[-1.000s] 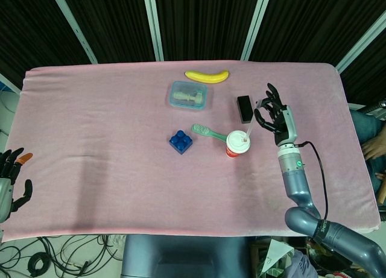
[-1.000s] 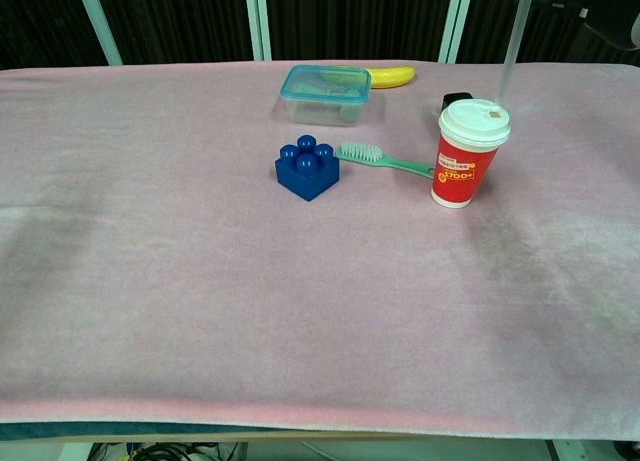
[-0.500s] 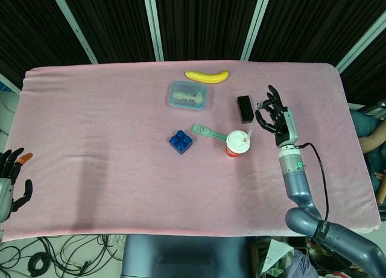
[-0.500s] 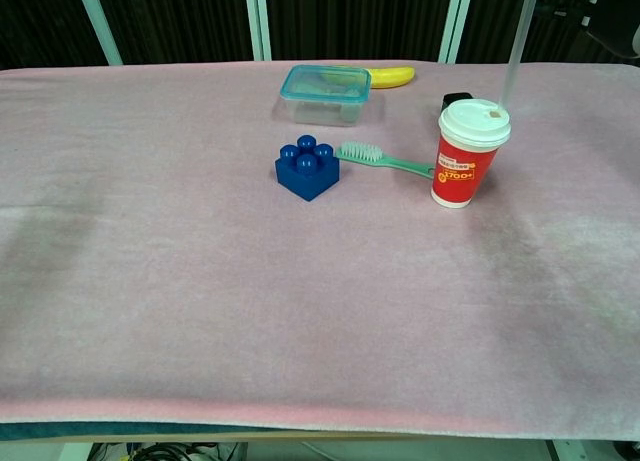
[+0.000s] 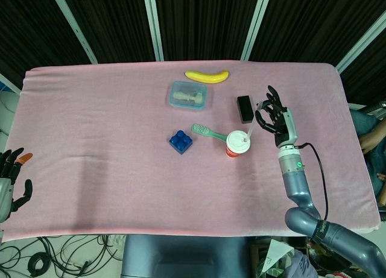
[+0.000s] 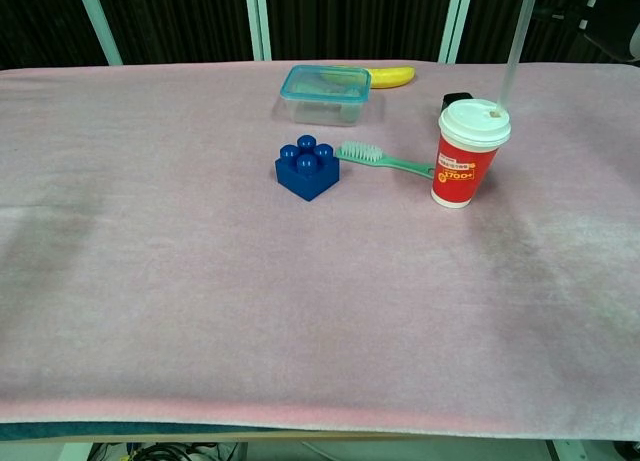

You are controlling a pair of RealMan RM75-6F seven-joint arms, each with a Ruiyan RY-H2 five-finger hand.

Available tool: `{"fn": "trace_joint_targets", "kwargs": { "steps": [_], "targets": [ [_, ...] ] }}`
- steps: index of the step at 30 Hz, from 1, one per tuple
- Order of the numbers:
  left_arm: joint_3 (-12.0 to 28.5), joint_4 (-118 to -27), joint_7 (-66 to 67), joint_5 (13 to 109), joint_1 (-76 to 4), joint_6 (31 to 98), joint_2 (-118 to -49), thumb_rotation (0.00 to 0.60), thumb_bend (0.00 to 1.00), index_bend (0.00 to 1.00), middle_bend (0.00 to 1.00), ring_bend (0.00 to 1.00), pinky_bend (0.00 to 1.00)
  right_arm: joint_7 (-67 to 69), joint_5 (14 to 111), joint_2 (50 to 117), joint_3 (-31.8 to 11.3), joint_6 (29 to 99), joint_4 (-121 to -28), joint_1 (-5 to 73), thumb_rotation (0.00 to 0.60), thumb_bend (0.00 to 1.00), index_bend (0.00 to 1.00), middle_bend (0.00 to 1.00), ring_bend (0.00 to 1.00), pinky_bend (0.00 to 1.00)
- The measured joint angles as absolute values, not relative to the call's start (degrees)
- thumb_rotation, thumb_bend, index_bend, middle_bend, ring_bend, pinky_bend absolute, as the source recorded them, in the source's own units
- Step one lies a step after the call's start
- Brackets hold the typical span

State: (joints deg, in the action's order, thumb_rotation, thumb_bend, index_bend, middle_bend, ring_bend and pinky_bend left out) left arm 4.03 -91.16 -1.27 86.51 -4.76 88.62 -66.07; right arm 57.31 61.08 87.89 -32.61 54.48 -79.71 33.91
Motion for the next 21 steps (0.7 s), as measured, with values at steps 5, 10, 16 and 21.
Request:
{"fn": "trace_joint_targets", "kwargs": {
  "steps": [5, 10, 16, 21],
  "targets": [
    [4.0, -91.2, -1.3, 86.5, -4.7, 88.7, -66.1, 0.600, 0.58, 0.19, 0.08, 0.02, 0.00, 57.6, 60.9, 88.2, -32.6, 54.2, -79.3, 33.9, 0.600, 0.36, 0.66, 0.00, 0.02, 0.18],
    [4.1, -91.2, -1.3, 86.5, -4.7, 88.6, -66.1, 0.600, 0.58, 0.20, 0.08, 0.02, 0.00, 57.8, 60.9, 88.5, -32.7, 54.1, -79.0, 34.0, 0.600, 0.36, 0.66, 0.00, 0.02, 0.18],
    [4.1, -91.2, -1.3, 86.4, -4.8, 88.6, -66.0, 0.600, 0.58, 0.19, 0.09, 0.02, 0.00, 58.0, 61.1, 88.8, -32.8, 54.0, -78.7, 34.0, 0.600, 0.36, 0.66, 0.00, 0.02, 0.18],
    [4.1, -91.2, -1.3, 86.4, -4.7, 88.6, -66.0, 0.600, 0.58, 0.19, 0.08, 0.02, 0.00, 57.9, 61.0, 89.0, -32.8, 53.9, -78.5, 34.1, 0.600, 0.36, 0.66, 0.00, 0.02, 0.18]
  ]
}}
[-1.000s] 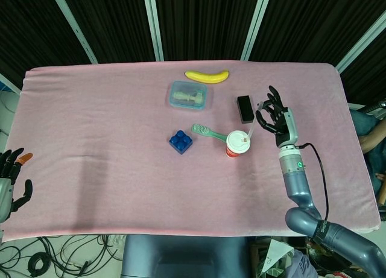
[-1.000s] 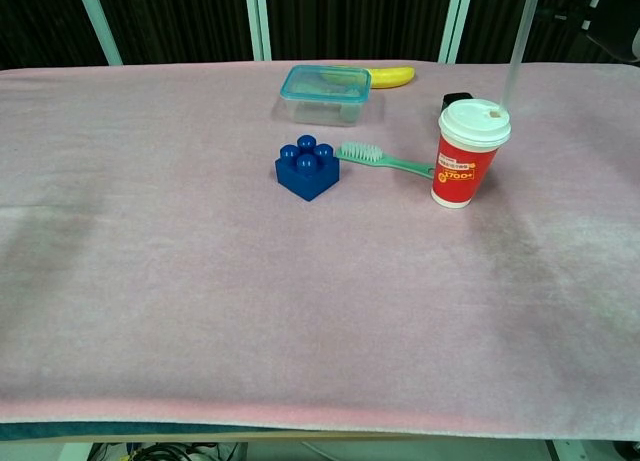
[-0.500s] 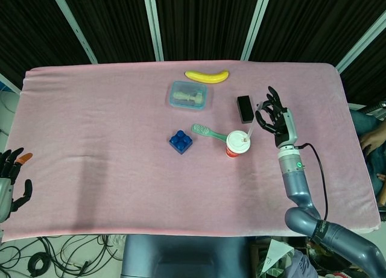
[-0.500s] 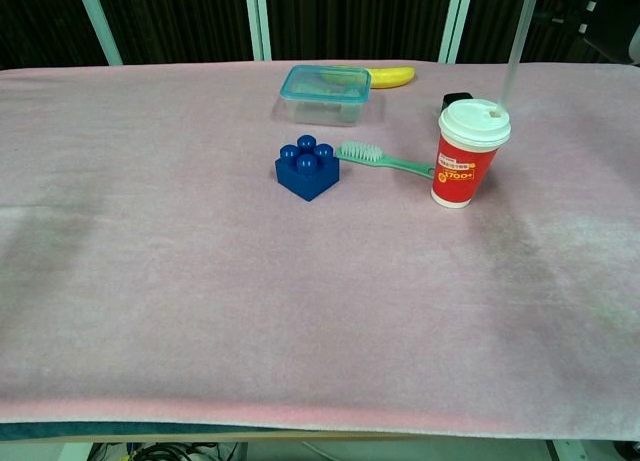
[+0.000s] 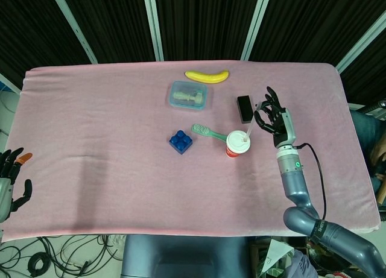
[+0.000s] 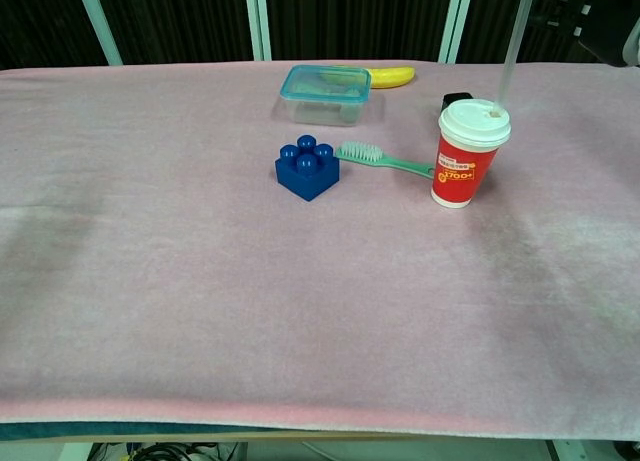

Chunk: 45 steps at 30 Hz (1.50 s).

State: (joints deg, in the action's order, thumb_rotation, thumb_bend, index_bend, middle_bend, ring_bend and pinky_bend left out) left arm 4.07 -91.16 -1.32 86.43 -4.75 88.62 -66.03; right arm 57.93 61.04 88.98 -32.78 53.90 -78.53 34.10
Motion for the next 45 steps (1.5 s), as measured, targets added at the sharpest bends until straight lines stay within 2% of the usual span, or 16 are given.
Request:
{"fn": "trace_joint_targets", "kwargs": {
  "steps": [31, 45],
  "targets": [
    [4.1, -91.2, -1.3, 86.3, -4.7, 88.6, -66.0, 0.600, 0.58, 0.20, 0.08, 0.02, 0.00, 64.2, 65.5, 91.8, -30.8, 55.3, -75.2, 32.9, 0.600, 0.38, 0.66, 0.01, 0.02, 0.18],
    [4.2, -91.4, -1.1, 86.0, -4.7, 88.5, -66.0, 0.600, 0.58, 0.20, 0.08, 0.02, 0.00, 69.1, 72.0, 93.7, -26.6, 57.9, -70.9, 31.9, 0.600, 0.39, 0.66, 0.01, 0.02, 0.18]
  ]
}}
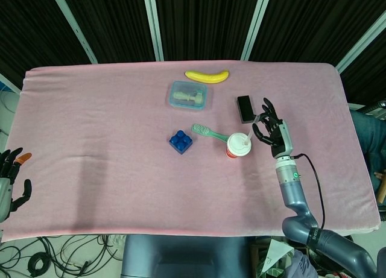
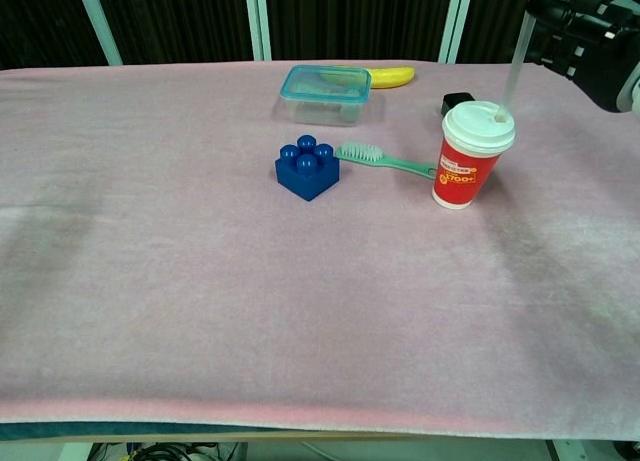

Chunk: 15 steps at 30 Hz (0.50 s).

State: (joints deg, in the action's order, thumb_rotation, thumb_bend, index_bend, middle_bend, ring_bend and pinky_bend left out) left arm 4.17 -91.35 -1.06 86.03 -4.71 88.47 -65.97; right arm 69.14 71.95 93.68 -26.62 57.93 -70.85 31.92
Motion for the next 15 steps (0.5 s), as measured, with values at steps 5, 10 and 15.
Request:
{"fn": "trace_joint_targets", "kwargs": {
  "steps": [5, 10, 15],
  "targets": [
    [4.2, -91.5, -0.9, 85.9, -4.7, 88.4, -65.9, 0.600, 0.58, 0.20, 0.08, 0.02, 0.00, 71.0, 74.0, 94.9, -24.3, 58.5, -68.7, 31.6, 0.600, 0.40, 0.66, 0.01, 0.02, 0.18],
    [4.2, -91.5, -0.9, 85.8, -4.7, 88.4, -65.9, 0.600, 0.58, 0.20, 0.08, 0.02, 0.00, 73.3, 74.7, 96.3, -23.2, 58.5, -66.3, 31.7, 0.600, 0.40, 0.66, 0.01, 0.02, 0.18],
    [4.2, -91.5, -0.9, 85.7, -4.7, 88.3, -65.9, 0.600, 0.58, 0.20, 0.08, 0.02, 0.00, 75.2, 75.5, 97.4, -22.3, 58.7, -63.7, 31.9, 0.600, 0.40, 0.66, 0.01, 0.02, 0.18]
  ]
}}
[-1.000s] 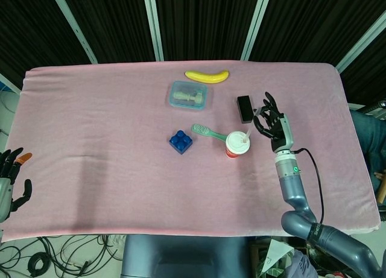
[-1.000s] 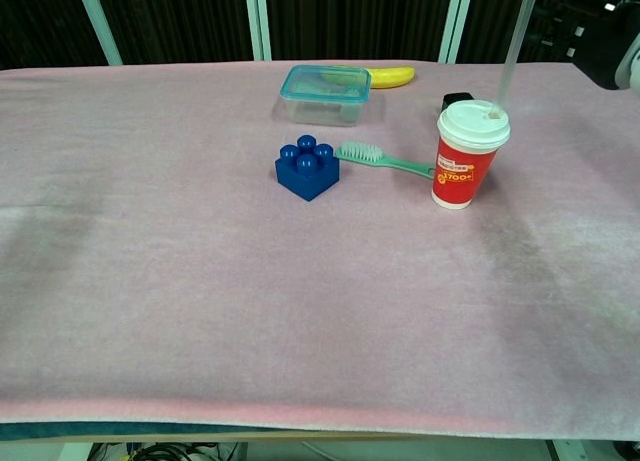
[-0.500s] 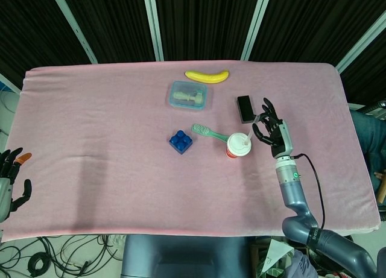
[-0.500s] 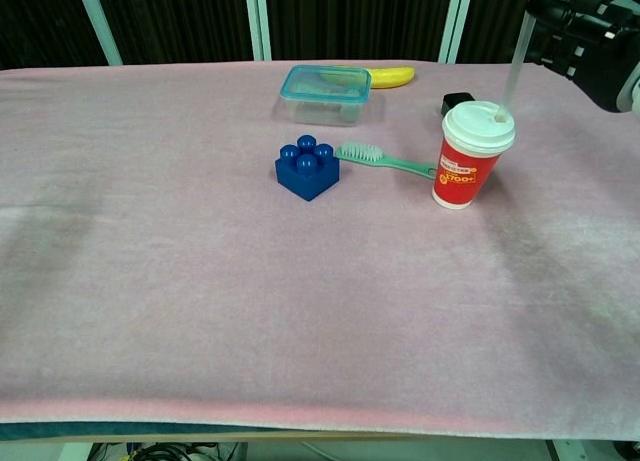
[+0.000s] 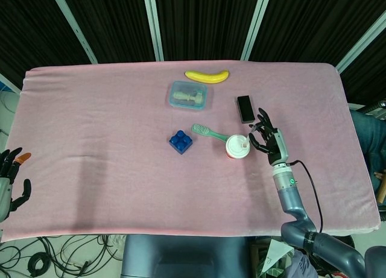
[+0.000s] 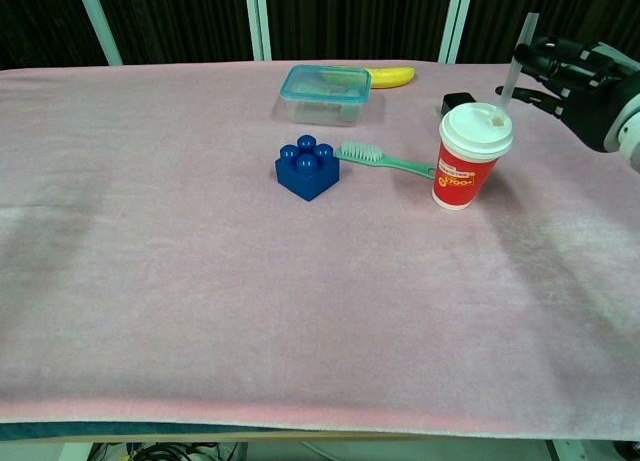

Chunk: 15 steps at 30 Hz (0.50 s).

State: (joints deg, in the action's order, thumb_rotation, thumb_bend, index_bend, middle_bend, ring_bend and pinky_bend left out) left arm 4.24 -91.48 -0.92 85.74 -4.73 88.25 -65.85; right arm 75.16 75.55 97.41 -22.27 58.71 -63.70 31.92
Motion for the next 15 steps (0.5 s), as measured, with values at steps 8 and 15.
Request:
{"fn": "trace_joint_targets", "kwargs": {
  "steps": [8, 15],
  "targets": [
    [4.2, -91.5, -0.9, 85.8, -4.7, 88.3, -65.8, 0.600, 0.58, 0.20, 0.08, 0.02, 0.00, 77.3, 77.4, 98.0, -20.4, 59.3, -61.2, 31.9, 0.600, 0.41, 0.67, 0.01, 0.02, 0.18],
    [4.2, -91.5, -0.9, 85.7, -4.7, 88.2, -65.8, 0.600, 0.58, 0.20, 0.08, 0.02, 0.00, 78.2, 78.0, 98.9, -18.8, 58.2, -58.7, 32.3, 0.600, 0.41, 0.67, 0.01, 0.02, 0.18]
  ]
}}
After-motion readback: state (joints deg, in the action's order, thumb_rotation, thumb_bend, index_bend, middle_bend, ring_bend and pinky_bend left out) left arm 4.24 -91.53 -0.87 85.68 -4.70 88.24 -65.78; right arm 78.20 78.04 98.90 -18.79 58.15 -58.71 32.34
